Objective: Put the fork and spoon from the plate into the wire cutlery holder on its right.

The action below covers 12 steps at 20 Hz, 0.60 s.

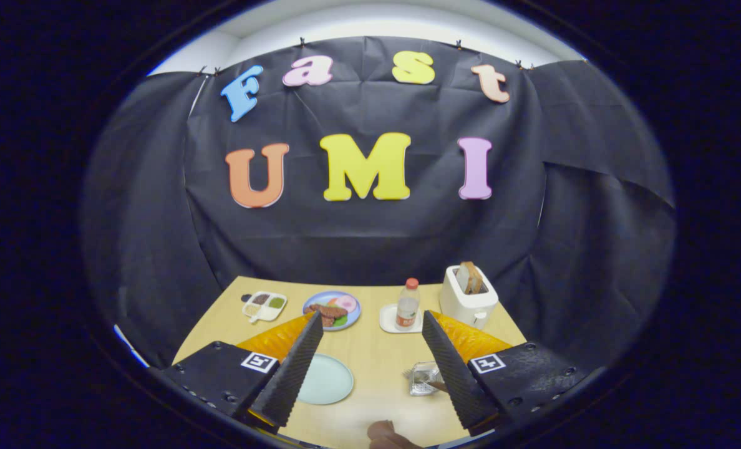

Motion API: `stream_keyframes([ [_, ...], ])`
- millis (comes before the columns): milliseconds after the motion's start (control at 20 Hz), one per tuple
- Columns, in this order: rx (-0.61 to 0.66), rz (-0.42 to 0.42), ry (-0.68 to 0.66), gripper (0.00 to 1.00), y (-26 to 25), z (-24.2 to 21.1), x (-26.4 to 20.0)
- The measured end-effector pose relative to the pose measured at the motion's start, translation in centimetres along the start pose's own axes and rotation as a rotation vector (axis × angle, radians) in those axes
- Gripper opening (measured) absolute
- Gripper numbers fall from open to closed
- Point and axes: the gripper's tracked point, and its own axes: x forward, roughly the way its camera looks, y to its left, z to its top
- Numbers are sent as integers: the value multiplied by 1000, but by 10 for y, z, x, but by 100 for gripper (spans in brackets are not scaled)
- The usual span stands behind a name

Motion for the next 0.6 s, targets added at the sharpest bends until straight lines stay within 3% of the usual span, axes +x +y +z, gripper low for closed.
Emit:
stream_keyframes([
  [250, 50, 45, -251, 96, 22, 46, -45],
  [600, -17, -34, -324, 96, 24, 61, -82],
])
